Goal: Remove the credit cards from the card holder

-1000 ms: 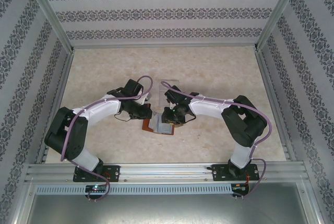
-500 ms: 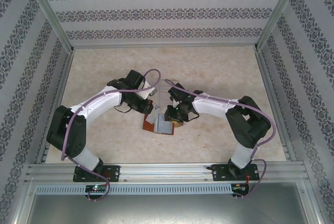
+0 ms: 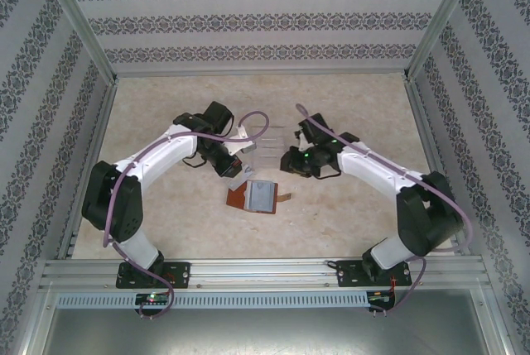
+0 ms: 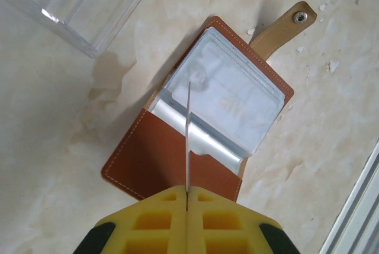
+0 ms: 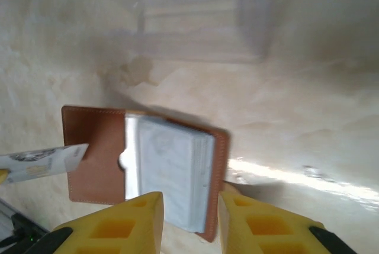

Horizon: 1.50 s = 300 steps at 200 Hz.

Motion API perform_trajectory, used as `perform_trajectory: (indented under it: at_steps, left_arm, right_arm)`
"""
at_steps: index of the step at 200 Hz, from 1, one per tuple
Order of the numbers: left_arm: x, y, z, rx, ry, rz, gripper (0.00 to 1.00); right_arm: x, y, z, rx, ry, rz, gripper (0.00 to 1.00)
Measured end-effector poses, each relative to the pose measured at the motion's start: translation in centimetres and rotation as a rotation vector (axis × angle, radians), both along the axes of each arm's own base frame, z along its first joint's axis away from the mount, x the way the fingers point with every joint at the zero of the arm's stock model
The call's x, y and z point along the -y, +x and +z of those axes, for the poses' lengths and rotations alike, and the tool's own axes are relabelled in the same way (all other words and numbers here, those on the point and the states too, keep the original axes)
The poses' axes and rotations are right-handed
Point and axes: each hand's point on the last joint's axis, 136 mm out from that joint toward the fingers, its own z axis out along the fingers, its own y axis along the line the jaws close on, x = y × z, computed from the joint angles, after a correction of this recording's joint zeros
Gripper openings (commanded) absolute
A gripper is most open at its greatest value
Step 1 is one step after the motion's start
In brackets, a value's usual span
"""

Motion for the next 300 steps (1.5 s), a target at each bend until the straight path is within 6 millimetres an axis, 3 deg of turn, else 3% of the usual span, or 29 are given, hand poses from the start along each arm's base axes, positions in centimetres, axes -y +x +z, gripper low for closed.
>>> perform_trajectory:
  at_steps: [43,107,199,264,300]
  left_arm:
    - [-0.1,2.0,0.5,0.067,0.084,-0.127,0.0]
    - [0.5,4.2,0.2,0.12,0.197,-0.327,0.0]
    - [4.5,7.4,1.4,0.203,0.19,-0.503,0.0]
    - [6.9,8.6,2.6,0.275,0.163,-0.566,0.0]
    - [7.9,9.0,2.0,0.281,0.162,-0.585,0.0]
  right_arm:
    - [4.9,0.9,1.2,0.023,-0.03,-0.076,0.32]
    - [8.9,1.5,2.4,0.05,-0.055,-0.153,0.32]
    - [10.9,2.0,3.2,0.079,-0.08,-0.215,0.32]
    - [11.4,2.1,3.7,0.102,-0.087,-0.233,0.32]
    - [11.9,2.3,3.9,0.105,-0.087,-0.247,0.32]
